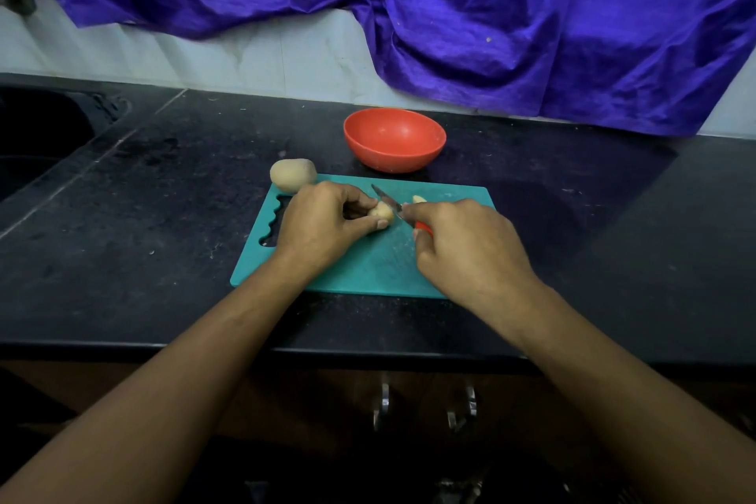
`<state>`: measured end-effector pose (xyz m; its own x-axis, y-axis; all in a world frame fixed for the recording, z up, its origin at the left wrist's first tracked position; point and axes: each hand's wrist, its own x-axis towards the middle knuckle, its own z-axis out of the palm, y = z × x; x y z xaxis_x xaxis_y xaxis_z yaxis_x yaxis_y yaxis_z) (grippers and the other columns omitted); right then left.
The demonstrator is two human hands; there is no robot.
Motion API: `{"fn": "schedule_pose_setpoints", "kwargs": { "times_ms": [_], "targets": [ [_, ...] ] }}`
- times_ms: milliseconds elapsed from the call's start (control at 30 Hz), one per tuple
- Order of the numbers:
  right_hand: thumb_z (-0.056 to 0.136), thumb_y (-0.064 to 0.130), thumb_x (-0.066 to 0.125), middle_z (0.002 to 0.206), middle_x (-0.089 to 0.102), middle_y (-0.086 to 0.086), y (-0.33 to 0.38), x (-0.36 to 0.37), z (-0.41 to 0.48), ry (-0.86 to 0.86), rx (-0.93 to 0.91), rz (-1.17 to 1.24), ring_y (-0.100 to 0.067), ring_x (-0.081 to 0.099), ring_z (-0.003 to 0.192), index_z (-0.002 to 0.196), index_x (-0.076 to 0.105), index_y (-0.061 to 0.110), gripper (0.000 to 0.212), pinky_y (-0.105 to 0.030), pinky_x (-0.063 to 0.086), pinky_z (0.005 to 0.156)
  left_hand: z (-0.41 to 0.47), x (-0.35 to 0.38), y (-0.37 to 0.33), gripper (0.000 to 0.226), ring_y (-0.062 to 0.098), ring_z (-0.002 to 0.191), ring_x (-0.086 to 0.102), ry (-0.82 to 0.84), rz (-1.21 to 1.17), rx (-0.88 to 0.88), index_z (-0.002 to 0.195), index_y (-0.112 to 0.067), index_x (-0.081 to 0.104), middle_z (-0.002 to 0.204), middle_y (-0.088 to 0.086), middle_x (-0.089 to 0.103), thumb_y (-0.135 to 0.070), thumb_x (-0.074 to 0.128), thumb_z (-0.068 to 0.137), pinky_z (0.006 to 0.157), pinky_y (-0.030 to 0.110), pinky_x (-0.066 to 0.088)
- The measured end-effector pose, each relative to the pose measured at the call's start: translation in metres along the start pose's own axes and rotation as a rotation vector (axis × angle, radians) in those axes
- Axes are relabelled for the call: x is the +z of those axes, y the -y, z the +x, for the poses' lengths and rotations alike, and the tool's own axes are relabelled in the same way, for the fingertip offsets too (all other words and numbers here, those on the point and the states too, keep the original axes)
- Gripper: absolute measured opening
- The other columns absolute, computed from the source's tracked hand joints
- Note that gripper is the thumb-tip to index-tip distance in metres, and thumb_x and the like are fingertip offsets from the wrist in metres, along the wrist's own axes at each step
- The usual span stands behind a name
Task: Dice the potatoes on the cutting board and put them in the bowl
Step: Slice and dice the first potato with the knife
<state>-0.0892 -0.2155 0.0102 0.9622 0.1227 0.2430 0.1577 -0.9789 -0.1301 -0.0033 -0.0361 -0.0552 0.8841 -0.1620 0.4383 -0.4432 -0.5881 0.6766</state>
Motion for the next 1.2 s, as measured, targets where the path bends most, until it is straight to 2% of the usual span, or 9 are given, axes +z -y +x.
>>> {"fn": "schedule_pose_setpoints", "kwargs": {
  "times_ms": [200,367,500,667,733,900,967,1100,1200],
  "targets": [
    [0.1,0.025,0.049,0.111,0.068,-0.003,0.005,-0.001,0.004,0.045,-0.022,-0.089,-0.028,0.064,0.1,0.142,0.055,0.037,0.044,-0.038,0.048,0.075,0.001,0.001,0.001,0.029,-0.007,0.082,0.07,-0.002,0.014,0.003,0.097,-0.028,0.081,0.09,-0.017,0.078,-0.049,0.084,0.078,0.079,0.035,0.061],
    [0.098,0.025,0.052,0.11,0.069,-0.004,0.012,0.005,0.017,0.04,-0.03,-0.089,-0.03,0.065,0.102,0.138,0.059,0.034,0.042,-0.037,0.042,0.074,0.0,0.002,0.002,0.03,-0.005,0.083,0.07,-0.013,0.037,0.022,0.099,-0.027,0.081,0.092,-0.014,0.078,-0.047,0.085,0.077,0.08,0.035,0.061],
    [0.098,0.025,0.053,0.11,0.07,-0.005,0.016,0.017,0.024,0.028,-0.045,-0.101,-0.03,0.065,0.101,0.134,0.061,0.03,0.038,-0.037,0.044,0.074,0.001,0.002,0.005,0.029,-0.005,0.085,0.071,0.0,0.05,0.033,0.101,-0.029,0.081,0.094,-0.016,0.078,-0.047,0.084,0.078,0.08,0.036,0.061],
    [0.1,0.024,0.05,0.117,0.067,-0.008,0.011,0.024,0.015,0.005,-0.047,-0.088,-0.032,0.065,0.103,0.147,0.052,0.032,0.047,-0.038,0.046,0.076,0.001,0.002,0.004,0.029,-0.006,0.085,0.07,-0.006,0.039,0.016,0.101,-0.029,0.082,0.094,-0.016,0.078,-0.045,0.086,0.077,0.079,0.035,0.061],
    [0.1,0.024,0.05,0.112,0.067,-0.005,0.006,0.025,0.008,0.012,-0.069,-0.104,-0.031,0.065,0.1,0.146,0.052,0.031,0.046,-0.037,0.04,0.07,0.001,0.002,0.003,0.029,-0.006,0.086,0.07,-0.004,0.039,0.008,0.101,-0.028,0.082,0.095,-0.017,0.078,-0.045,0.086,0.077,0.08,0.034,0.061],
    [0.101,0.024,0.047,0.103,0.068,-0.004,-0.005,0.024,-0.001,0.079,-0.098,-0.11,-0.029,0.065,0.095,0.146,0.051,0.031,0.046,-0.038,0.042,0.069,0.001,0.001,0.002,0.029,-0.006,0.085,0.07,0.002,0.036,-0.011,0.101,-0.027,0.082,0.094,-0.016,0.078,-0.043,0.087,0.077,0.082,0.034,0.061],
    [0.101,0.027,0.049,0.105,0.069,-0.005,-0.009,0.024,0.0,0.088,-0.072,-0.065,-0.03,0.065,0.097,0.143,0.055,0.036,0.044,-0.039,0.047,0.072,0.001,0.0,0.001,0.029,-0.006,0.085,0.07,0.004,0.034,-0.014,0.101,-0.027,0.082,0.094,-0.016,0.078,-0.042,0.087,0.077,0.082,0.034,0.061],
    [0.096,0.028,0.057,0.114,0.072,-0.001,-0.022,0.026,0.007,0.079,0.128,0.212,-0.028,0.066,0.104,0.133,0.064,0.044,0.041,-0.042,0.056,0.087,0.0,0.0,0.0,0.025,-0.007,0.081,0.07,-0.004,0.019,-0.033,0.097,-0.027,0.082,0.088,-0.018,0.077,-0.042,0.087,0.077,0.08,0.032,0.06],
    [0.097,0.026,0.059,0.109,0.074,0.003,-0.028,0.025,0.012,0.09,0.162,0.332,-0.019,0.067,0.092,0.129,0.068,0.041,0.037,-0.037,0.057,0.079,0.0,0.001,0.0,0.026,-0.007,0.081,0.069,0.003,0.018,-0.028,0.098,-0.026,0.082,0.089,-0.017,0.077,-0.043,0.087,0.078,0.08,0.033,0.06]
  ]
}}
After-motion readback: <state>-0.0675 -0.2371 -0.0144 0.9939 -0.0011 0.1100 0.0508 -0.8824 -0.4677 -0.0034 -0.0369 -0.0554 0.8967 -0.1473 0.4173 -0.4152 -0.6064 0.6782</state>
